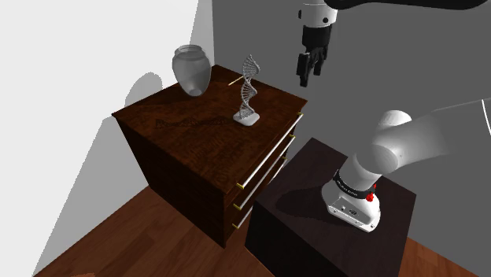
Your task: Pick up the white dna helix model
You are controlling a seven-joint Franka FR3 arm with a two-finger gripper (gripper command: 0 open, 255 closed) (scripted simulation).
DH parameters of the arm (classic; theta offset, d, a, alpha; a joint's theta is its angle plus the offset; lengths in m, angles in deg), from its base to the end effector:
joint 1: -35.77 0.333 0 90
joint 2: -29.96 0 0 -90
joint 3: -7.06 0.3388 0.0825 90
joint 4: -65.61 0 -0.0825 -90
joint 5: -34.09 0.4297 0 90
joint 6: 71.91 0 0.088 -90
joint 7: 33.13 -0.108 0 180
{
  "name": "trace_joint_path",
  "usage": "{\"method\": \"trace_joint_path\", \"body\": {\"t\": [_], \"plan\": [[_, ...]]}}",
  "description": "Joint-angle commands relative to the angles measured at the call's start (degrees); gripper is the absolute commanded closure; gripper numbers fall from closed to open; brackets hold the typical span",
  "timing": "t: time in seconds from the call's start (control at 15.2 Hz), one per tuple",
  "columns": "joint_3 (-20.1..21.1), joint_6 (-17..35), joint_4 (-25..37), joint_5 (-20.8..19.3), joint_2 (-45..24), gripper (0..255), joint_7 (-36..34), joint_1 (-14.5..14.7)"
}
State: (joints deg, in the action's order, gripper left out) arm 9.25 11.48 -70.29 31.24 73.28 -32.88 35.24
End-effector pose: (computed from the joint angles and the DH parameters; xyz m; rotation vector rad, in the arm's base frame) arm 0.3302 0.0067 0.5786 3.0546 0.0291 -0.2453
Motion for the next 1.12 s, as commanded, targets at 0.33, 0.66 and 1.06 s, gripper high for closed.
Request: {"method": "trace_joint_path", "body": {"t": [0.33,0.66,1.06], "plan": [[-5.5,17.8,-7.8,-0.3,0.6,0,9.0,1.7],[-11.6,36.1,-12.8,1.4,-2.7,0,19.2,4.6],[-21.3,56.6,-14.0,8.7,-11.0,0,35.0,12.9]]}}
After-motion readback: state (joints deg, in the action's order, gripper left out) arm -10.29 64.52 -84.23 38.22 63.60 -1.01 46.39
